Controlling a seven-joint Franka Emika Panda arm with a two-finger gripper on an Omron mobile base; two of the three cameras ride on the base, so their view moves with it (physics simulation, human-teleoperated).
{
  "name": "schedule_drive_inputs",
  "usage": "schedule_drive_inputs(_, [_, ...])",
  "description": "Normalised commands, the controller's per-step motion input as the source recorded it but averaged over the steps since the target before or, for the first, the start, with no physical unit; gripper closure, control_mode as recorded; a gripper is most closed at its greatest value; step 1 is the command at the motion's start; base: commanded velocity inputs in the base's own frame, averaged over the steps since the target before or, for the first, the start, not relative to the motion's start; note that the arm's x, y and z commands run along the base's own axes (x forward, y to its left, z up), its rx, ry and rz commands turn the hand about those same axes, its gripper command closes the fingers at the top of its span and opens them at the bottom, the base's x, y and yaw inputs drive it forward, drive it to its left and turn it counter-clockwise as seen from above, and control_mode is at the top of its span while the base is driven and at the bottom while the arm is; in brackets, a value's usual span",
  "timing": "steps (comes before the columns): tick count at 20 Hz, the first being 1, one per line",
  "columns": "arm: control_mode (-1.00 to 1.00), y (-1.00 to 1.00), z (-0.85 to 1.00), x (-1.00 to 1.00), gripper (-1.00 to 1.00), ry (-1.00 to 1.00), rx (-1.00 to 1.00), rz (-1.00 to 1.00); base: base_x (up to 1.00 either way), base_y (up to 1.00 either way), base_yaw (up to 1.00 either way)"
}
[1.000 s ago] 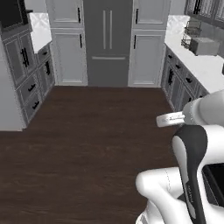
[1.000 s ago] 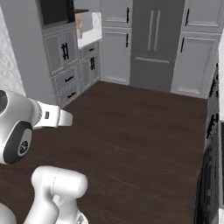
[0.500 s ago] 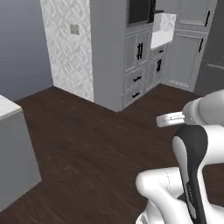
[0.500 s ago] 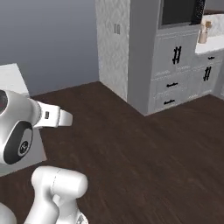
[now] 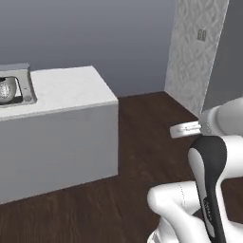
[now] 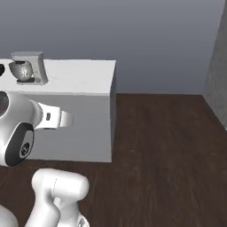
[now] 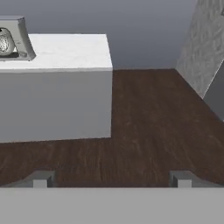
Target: Navigate to the dishwasher.
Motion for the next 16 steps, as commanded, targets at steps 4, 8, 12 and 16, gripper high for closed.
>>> schedule_drive_inputs(4, [1.0, 0.0, 0.0, 0.0, -1.0, 0.0, 0.0, 0.0, 0.51, 0.0, 0.84])
schedule_drive_inputs(8, [1.0, 0.0, 0.0, 0.0, -1.0, 0.0, 0.0, 0.0, 0.49, 0.0, 0.85])
schedule_drive_inputs(12, [1.0, 0.0, 0.0, 0.0, -1.0, 0.0, 0.0, 0.0, 0.3, 0.0, 0.93])
schedule_drive_inputs(16, [1.0, 0.0, 0.0, 0.0, -1.0, 0.0, 0.0, 0.0, 0.33, 0.0, 0.94])
